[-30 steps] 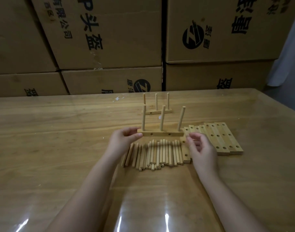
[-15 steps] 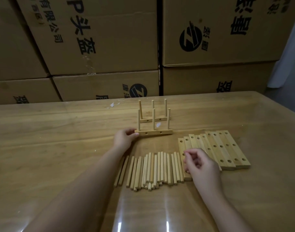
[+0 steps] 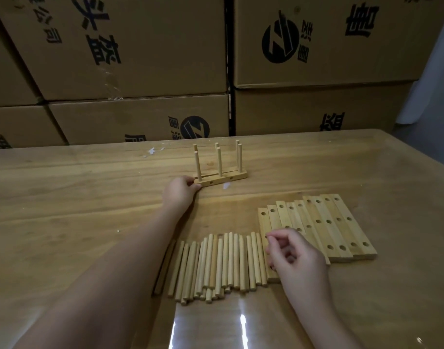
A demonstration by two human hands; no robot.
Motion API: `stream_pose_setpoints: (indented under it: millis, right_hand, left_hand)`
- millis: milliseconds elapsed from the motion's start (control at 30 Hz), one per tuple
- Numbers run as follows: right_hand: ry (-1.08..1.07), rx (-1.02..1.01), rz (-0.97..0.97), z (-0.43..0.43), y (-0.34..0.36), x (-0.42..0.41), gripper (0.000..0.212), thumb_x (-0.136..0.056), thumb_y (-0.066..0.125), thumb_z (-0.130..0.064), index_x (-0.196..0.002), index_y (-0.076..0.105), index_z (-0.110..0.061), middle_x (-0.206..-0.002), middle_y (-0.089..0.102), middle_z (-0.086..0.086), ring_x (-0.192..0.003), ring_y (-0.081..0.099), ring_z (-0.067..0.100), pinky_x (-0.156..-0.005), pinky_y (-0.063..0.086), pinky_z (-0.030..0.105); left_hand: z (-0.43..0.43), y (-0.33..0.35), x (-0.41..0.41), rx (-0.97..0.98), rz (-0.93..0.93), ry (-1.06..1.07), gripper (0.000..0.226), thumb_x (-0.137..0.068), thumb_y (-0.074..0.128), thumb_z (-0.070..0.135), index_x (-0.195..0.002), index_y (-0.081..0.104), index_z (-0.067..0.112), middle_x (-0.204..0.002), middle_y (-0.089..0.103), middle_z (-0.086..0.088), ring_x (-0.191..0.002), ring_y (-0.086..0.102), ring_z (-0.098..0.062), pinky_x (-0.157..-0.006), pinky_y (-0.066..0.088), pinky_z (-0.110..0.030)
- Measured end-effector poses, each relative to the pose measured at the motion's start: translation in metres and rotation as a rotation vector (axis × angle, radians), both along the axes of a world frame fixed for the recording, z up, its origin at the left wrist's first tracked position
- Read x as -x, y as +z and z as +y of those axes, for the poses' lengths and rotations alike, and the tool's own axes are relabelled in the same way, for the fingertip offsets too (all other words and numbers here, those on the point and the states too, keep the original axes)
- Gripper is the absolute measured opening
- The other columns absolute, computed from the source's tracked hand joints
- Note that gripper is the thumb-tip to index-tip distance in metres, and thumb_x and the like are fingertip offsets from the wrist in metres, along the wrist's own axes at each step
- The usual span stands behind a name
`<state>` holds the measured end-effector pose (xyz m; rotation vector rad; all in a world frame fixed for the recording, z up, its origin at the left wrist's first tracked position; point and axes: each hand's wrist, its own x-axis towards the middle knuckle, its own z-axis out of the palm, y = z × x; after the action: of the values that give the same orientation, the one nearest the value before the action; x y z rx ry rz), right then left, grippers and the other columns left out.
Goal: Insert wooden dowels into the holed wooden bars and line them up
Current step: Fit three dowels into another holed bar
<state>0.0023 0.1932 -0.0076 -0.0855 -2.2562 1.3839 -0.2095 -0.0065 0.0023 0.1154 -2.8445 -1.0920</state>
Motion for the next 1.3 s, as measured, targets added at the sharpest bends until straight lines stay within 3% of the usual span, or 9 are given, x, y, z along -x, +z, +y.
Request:
stream_pose_setpoints:
  millis: [267, 367, 533, 700, 900, 1000, 1067, 1133, 1300]
  right_hand:
    - [0.02, 0.034, -0.005, -0.001, 0.003, -0.002, 0.018, -0.083, 0.063, -0.01, -0.085, 0.065, -0.027, -0.069, 0.063, -0.007, -0.064, 0.061, 0.008, -0.057, 0.053, 0.025]
    - [0.03, 0.023, -0.008, -0.001, 0.003, -0.002, 0.023, -0.082, 0.064, -0.006, -0.084, 0.064, -0.029, -0.068, 0.063, -0.007, -0.062, 0.06, 0.007, -0.055, 0.051, 0.02]
    - [0.019, 0.01, 0.011, -0.001, 0.003, -0.002, 0.025, -0.082, 0.065, -0.005, -0.083, 0.064, -0.03, -0.067, 0.063, -0.005, -0.062, 0.061, 0.009, -0.055, 0.052, 0.025]
    - [0.024, 0.001, -0.001, -0.001, 0.005, -0.003, 0.024, -0.082, 0.065, -0.007, -0.083, 0.063, -0.03, -0.066, 0.063, -0.007, -0.062, 0.061, 0.008, -0.055, 0.051, 0.025]
    - [0.021, -0.006, -0.022, -0.002, 0.006, -0.004, 0.025, -0.083, 0.064, -0.01, -0.081, 0.062, -0.035, -0.066, 0.063, -0.006, -0.062, 0.06, 0.008, -0.056, 0.052, 0.027]
    - [0.023, -0.028, -0.021, -0.001, 0.005, -0.003, 0.027, -0.082, 0.064, -0.01, -0.081, 0.06, -0.036, -0.066, 0.062, -0.007, -0.063, 0.06, 0.006, -0.056, 0.051, 0.023]
    - [0.022, -0.05, -0.017, -0.002, 0.004, -0.002, 0.026, -0.082, 0.064, -0.01, -0.082, 0.061, -0.035, -0.065, 0.062, -0.008, -0.064, 0.059, 0.006, -0.055, 0.05, 0.019]
    - [0.019, -0.067, -0.009, -0.002, 0.004, -0.003, 0.022, -0.082, 0.064, -0.01, -0.083, 0.063, -0.032, -0.065, 0.061, -0.009, -0.064, 0.059, 0.006, -0.054, 0.048, 0.016]
    - [-0.023, -0.073, -0.017, -0.002, 0.005, -0.003, 0.014, -0.084, 0.063, -0.014, -0.086, 0.065, -0.027, -0.069, 0.061, -0.012, -0.065, 0.058, 0.003, -0.056, 0.048, 0.015]
  left_hand:
    - [0.003, -0.004, 0.013, 0.066, 0.041, 0.049, 0.037, -0.092, 0.061, 0.03, -0.124, 0.062, 0.013, -0.116, 0.067, -0.006, -0.105, 0.06, -0.023, -0.085, 0.047, -0.033]
    - [0.003, -0.001, 0.022, 0.065, 0.023, 0.073, 0.037, -0.092, 0.062, 0.031, -0.124, 0.061, 0.014, -0.114, 0.066, -0.006, -0.103, 0.06, -0.023, -0.08, 0.045, -0.031]
    - [0.001, 0.004, 0.031, 0.056, -0.042, 0.086, 0.046, -0.089, 0.064, 0.039, -0.126, 0.049, 0.018, -0.114, 0.063, -0.002, -0.101, 0.059, -0.021, -0.079, 0.05, -0.033]
    - [0.0, 0.004, 0.039, 0.13, -0.059, 0.038, 0.051, -0.089, 0.062, 0.043, -0.132, 0.05, 0.019, -0.122, 0.062, -0.004, -0.105, 0.06, -0.022, -0.083, 0.053, -0.034]
    - [0.001, 0.003, 0.043, 0.223, -0.052, 0.033, 0.042, -0.091, 0.059, 0.042, -0.124, 0.056, 0.015, -0.108, 0.064, -0.004, -0.091, 0.059, -0.019, -0.076, 0.053, -0.033]
    - [0.002, 0.002, 0.042, 0.228, -0.034, 0.046, 0.041, -0.091, 0.059, 0.04, -0.124, 0.057, 0.015, -0.107, 0.064, -0.004, -0.094, 0.06, -0.02, -0.078, 0.053, -0.032]
    - [-0.001, 0.003, 0.036, 0.163, -0.028, 0.029, 0.046, -0.09, 0.062, 0.034, -0.132, 0.051, 0.018, -0.111, 0.064, -0.003, -0.098, 0.061, -0.02, -0.08, 0.052, -0.031]
    - [-0.006, 0.006, 0.022, 0.006, -0.029, -0.007, 0.048, -0.091, 0.063, 0.027, -0.135, 0.047, 0.019, -0.101, 0.063, 0.0, -0.09, 0.062, -0.016, -0.077, 0.054, -0.03]
    - [-0.01, 0.018, -0.041, -0.371, -0.014, -0.042, 0.034, -0.094, 0.057, 0.021, -0.128, 0.054, 0.019, -0.094, 0.063, -0.001, -0.082, 0.064, -0.016, -0.069, 0.056, -0.026]
